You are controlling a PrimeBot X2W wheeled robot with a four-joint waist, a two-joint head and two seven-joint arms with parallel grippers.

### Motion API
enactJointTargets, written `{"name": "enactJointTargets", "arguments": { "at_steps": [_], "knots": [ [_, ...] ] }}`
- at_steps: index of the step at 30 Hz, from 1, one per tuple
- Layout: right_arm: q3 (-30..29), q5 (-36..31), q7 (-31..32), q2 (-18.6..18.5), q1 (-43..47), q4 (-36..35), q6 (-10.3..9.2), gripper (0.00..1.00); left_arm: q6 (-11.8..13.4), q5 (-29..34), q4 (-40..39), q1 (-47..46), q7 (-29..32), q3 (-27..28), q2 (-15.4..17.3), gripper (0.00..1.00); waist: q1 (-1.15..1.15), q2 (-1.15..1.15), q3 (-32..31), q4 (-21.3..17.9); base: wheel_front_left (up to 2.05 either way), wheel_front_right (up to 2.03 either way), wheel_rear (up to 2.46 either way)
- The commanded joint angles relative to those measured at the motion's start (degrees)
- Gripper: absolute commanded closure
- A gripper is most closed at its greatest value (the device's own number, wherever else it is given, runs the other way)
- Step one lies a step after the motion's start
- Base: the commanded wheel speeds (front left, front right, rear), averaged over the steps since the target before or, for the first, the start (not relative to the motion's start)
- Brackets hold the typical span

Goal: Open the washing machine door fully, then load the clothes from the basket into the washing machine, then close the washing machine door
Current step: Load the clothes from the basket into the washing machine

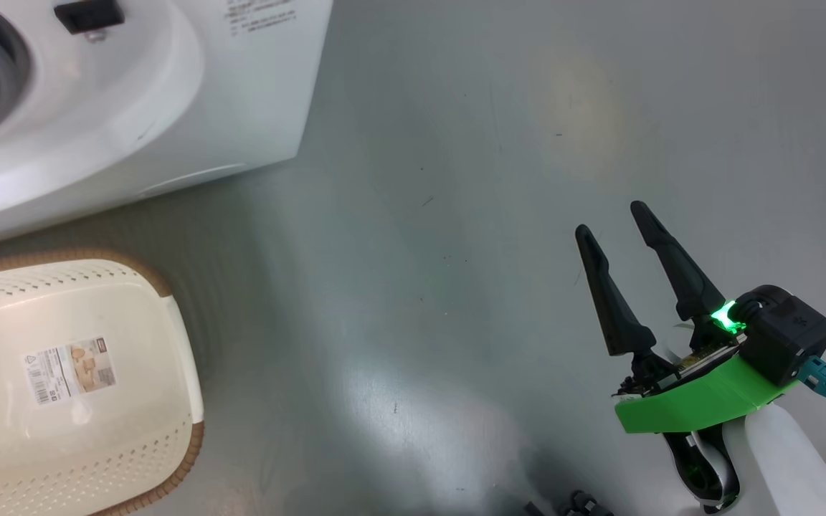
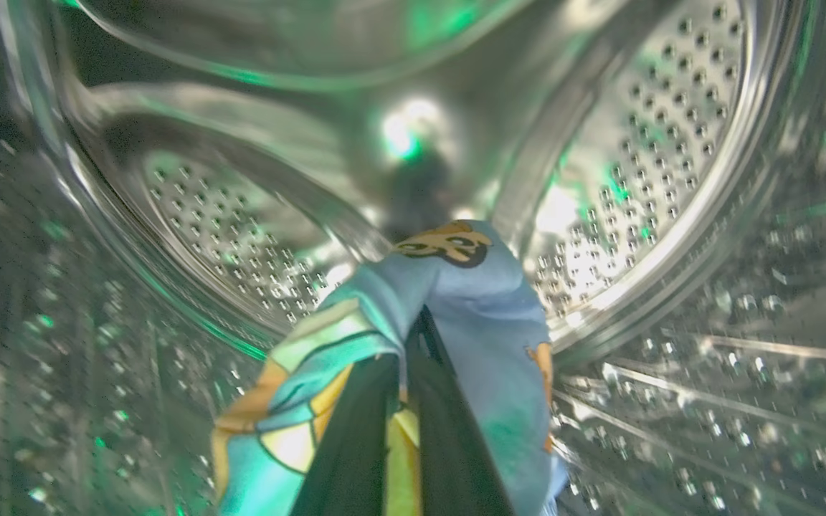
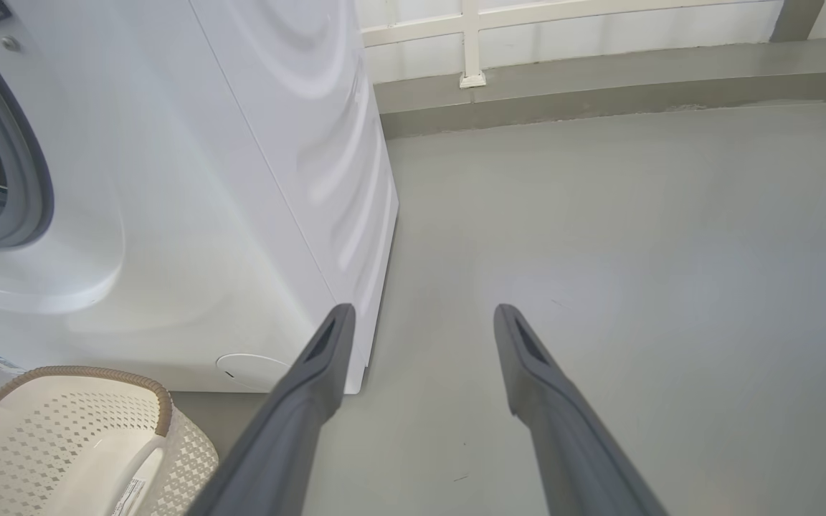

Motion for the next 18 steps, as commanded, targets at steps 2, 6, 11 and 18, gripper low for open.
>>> {"name": "enactJointTargets", "arguments": {
  "at_steps": [2, 6, 11, 18],
  "knots": [
    [1.16, 0.50, -0.27, -0.42, 0.36, -1.04, 0.35, 0.00, -0.59, -0.95, 0.12, 0.36, 0.75, 0.78, 2.40, 1.00, 0.00, 0.00, 0.22, 0.16, 0.00, 0.00, 0.00],
    [1.08, 0.56, -0.27, -0.64, 0.14, -1.02, 0.35, 0.00, -0.86, -2.28, 2.61, 1.00, 1.48, 0.96, 1.37, 1.00, 0.00, 0.00, 0.48, 0.46, 0.00, 0.00, 0.00],
    [1.11, 0.59, -0.27, -0.95, -0.07, -0.80, 0.35, 0.00, -1.17, -3.31, 4.40, 1.53, 0.72, 1.03, 0.39, 0.45, 0.00, 0.00, 0.35, 0.82, 0.00, 0.00, 0.00],
    [1.17, 0.51, -0.27, -1.45, -0.08, -0.54, 0.35, 0.00, -1.69, -4.45, 5.98, 2.55, -1.51, 1.02, -1.06, 0.00, 0.00, 0.00, -0.70, 1.44, 0.00, 0.00, 0.00]
  ]
}}
